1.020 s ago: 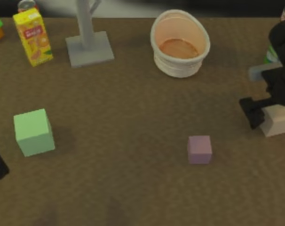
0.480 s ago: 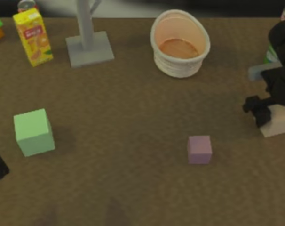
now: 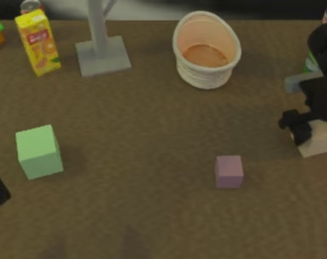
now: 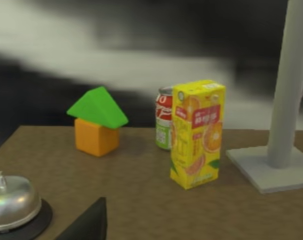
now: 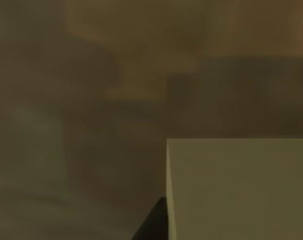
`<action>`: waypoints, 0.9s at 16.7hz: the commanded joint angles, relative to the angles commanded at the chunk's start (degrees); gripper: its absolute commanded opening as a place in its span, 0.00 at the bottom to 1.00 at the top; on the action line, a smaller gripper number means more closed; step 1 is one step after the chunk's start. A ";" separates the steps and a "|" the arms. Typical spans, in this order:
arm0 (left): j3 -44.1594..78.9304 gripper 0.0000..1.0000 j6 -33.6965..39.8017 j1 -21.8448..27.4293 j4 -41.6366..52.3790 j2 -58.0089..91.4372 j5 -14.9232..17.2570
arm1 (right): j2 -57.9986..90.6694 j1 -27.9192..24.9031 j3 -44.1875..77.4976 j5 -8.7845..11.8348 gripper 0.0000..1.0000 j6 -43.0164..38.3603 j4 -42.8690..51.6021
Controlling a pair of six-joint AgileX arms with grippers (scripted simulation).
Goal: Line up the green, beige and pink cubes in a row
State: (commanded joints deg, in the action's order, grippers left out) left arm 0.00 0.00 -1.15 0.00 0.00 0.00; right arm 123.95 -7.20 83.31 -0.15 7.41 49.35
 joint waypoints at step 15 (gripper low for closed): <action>0.00 1.00 0.00 0.00 0.00 0.00 0.00 | -6.06 -0.38 9.42 0.18 0.00 0.01 14.44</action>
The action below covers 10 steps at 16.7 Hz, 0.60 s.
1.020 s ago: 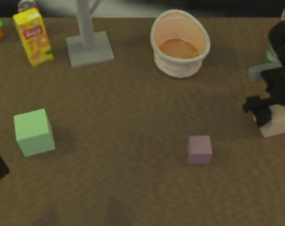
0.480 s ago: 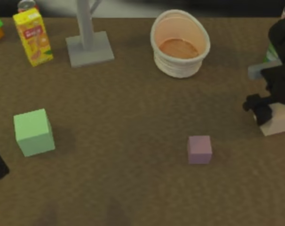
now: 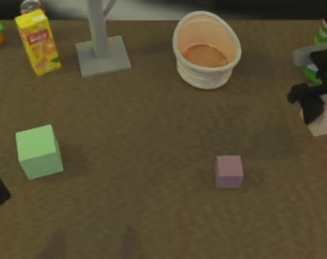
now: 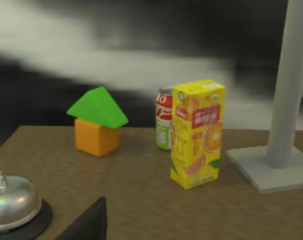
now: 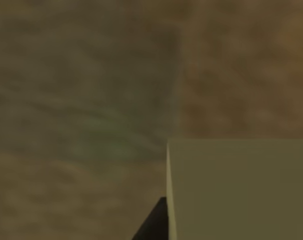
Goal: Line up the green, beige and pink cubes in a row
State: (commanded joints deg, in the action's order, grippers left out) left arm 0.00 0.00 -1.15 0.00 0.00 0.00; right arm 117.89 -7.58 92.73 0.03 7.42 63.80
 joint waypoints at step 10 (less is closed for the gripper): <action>0.00 1.00 0.00 0.00 0.00 0.00 0.00 | 2.74 -9.52 4.43 -0.21 0.00 -13.21 2.57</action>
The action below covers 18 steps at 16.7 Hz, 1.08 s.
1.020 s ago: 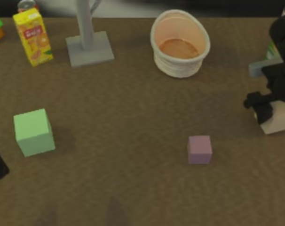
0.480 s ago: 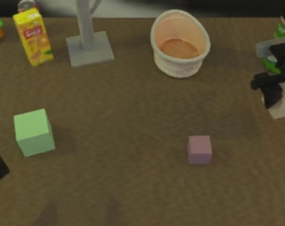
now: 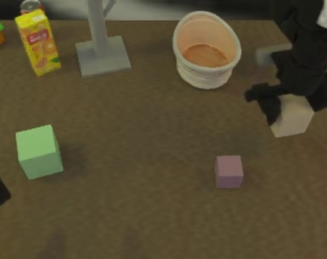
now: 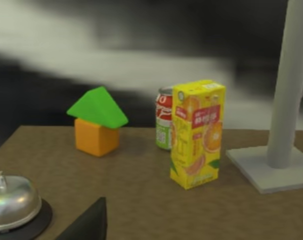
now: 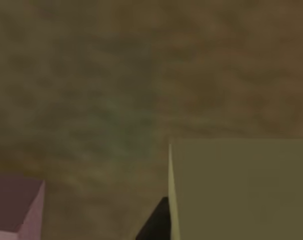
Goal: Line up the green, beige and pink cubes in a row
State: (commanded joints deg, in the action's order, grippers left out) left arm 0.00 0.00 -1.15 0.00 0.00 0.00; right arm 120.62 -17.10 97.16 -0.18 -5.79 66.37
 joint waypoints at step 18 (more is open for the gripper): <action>0.00 1.00 0.00 0.00 0.00 0.00 0.00 | 2.79 -24.99 6.02 -0.59 0.00 -37.02 2.55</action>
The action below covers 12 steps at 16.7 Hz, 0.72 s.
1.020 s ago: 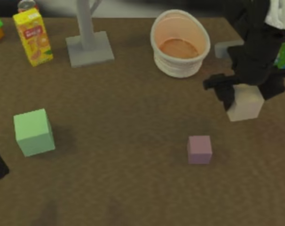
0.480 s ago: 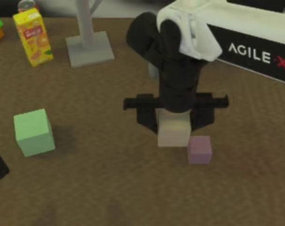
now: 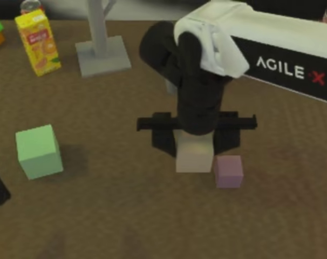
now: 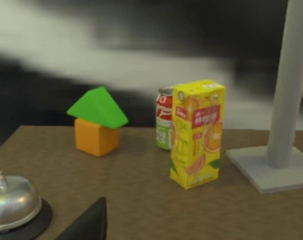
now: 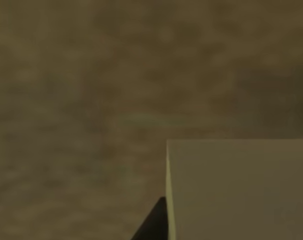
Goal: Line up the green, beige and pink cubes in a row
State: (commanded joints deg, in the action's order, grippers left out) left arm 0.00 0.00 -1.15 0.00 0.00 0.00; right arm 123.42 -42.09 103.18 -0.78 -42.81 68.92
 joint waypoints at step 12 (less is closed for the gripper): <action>0.00 1.00 0.00 0.00 0.00 0.00 0.00 | 2.82 -0.27 -9.04 -0.10 0.08 -0.25 -11.81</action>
State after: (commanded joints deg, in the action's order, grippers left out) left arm 0.00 0.00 -1.15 0.00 0.00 0.00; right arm 126.24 -42.36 94.15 -0.88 -43.06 57.12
